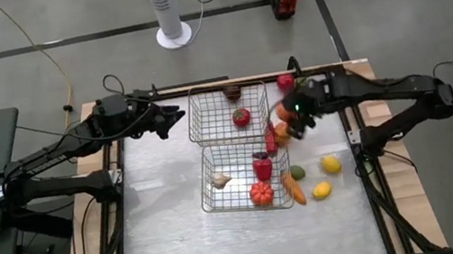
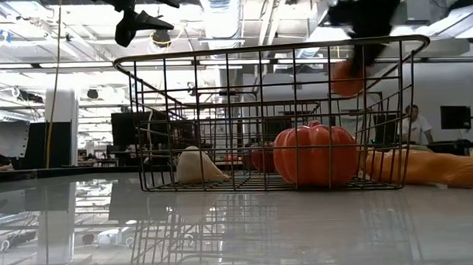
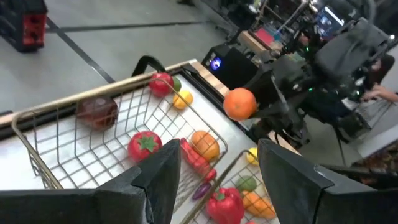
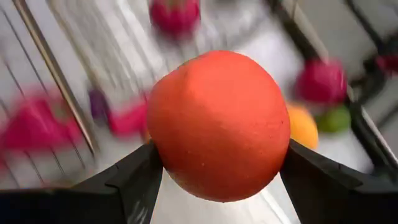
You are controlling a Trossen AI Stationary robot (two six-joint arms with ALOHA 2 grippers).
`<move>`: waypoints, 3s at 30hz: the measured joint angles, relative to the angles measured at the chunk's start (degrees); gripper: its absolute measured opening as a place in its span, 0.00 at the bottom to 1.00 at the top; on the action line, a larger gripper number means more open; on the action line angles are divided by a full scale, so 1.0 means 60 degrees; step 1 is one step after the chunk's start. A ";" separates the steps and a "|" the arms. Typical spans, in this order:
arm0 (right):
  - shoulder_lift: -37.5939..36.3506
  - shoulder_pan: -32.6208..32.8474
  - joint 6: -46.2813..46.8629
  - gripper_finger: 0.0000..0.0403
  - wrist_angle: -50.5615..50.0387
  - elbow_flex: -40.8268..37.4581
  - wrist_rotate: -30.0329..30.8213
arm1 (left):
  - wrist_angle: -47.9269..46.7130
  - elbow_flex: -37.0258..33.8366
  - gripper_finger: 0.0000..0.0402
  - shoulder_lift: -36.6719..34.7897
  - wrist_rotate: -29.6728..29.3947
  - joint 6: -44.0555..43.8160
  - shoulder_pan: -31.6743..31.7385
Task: Sort produce into baskets
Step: Put the orange fruit into the top wire basket, then put the brown potato vegetable into the bottom wire basket
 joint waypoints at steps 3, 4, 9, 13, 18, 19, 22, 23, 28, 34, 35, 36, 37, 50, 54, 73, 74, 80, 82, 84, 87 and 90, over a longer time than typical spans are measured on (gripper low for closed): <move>0.0004 -0.0358 -0.0307 0.79 0.2135 0.0166 -0.0007 | 0.0333 0.0000 0.50 0.0000 -0.0054 0.0004 0.0000; 0.0006 -0.0448 -0.0468 0.79 0.2882 0.0167 -0.0009 | 0.0504 0.0000 0.50 0.0000 -0.0064 0.0004 0.0002; 0.0374 -0.0855 -0.1070 0.88 0.5132 0.0173 -0.0495 | 0.0913 0.0000 0.50 0.0000 -0.0135 0.0007 0.0000; 0.0697 -0.1244 -0.0832 0.97 0.5322 0.0169 -0.1631 | 0.0883 0.0000 0.50 0.0000 -0.0186 0.0007 0.0003; 0.0827 -0.1577 -0.0686 0.94 0.4201 0.0169 -0.2084 | 0.0867 0.0000 0.50 0.0000 -0.0085 0.0007 0.0000; 0.0823 -0.1658 -0.0685 0.94 0.3766 0.0169 -0.2084 | 0.0847 0.0000 0.50 0.0000 0.0001 0.0007 0.0000; 0.0809 -0.1890 -0.0657 0.92 0.2245 0.0169 -0.2084 | 0.0783 0.0000 0.50 0.0000 0.0286 0.0009 0.0000; 0.0806 -0.1940 -0.0661 0.91 0.1794 0.0146 -0.2084 | 0.0757 0.0000 0.50 0.0000 0.0408 0.0008 0.0000; 0.0528 -0.1969 -0.0075 0.89 0.1265 -0.0592 -0.2112 | 0.0374 0.0000 0.50 0.0000 0.0447 0.0009 -0.0084; 0.0515 -0.1981 0.0522 0.86 0.2711 -0.2187 -0.3036 | 0.0234 0.0000 0.50 0.0000 0.0219 0.0249 -0.0227; 0.0517 -0.1969 0.0514 0.86 0.2839 -0.2403 -0.3177 | 0.0234 0.0000 0.50 0.0000 0.0219 0.0302 -0.0237; 0.0517 -0.1973 0.0542 0.86 0.2936 -0.2612 -0.3358 | 0.0234 0.0000 0.50 0.0000 0.0219 0.0372 -0.0233; 0.0517 -0.2006 0.0689 0.85 0.2984 -0.2786 -0.3561 | 0.0234 0.0000 0.50 0.0000 0.0219 0.0423 -0.0233; 0.0521 -0.2592 0.4903 0.86 0.3904 -0.3481 -0.4240 | 0.0243 0.0000 0.50 0.0000 0.0205 0.0437 -0.0233; 0.0517 -0.2526 0.5565 0.86 0.3974 -0.3518 -0.3828 | 0.0245 0.0000 0.50 0.0000 0.0201 0.0438 -0.0233; 0.0501 -0.2418 0.6304 0.82 0.6967 -0.5476 -0.3829 | 0.0267 0.0000 0.50 0.0000 0.0197 0.0506 -0.0233; 0.0499 -0.2420 0.6238 0.81 0.6942 -0.5481 -0.3822 | 0.0267 0.0000 0.50 0.0000 0.0197 0.0506 -0.0233; 0.0493 -0.2490 0.5977 0.75 0.6900 -0.5477 -0.3838 | 0.0267 0.0000 0.50 0.0000 0.0201 0.0495 -0.0229; 0.0496 -0.2489 0.5800 0.73 0.6821 -0.5381 -0.3859 | 0.0267 0.0000 0.50 -0.0014 0.0201 0.0492 -0.0229; 0.0510 -0.2482 0.5583 0.73 0.6537 -0.5172 -0.3907 | 0.0266 0.0000 0.50 -0.0056 0.0201 0.0492 -0.0233; 0.0514 -0.2493 0.5126 0.72 0.5855 -0.4670 -0.3921 | 0.0265 0.0000 0.50 -0.0066 0.0201 0.0487 -0.0229; 0.0510 -0.2493 0.4606 0.72 0.5017 -0.4053 -0.3795 | 0.0263 0.0000 0.50 -0.0090 0.0201 0.0477 -0.0230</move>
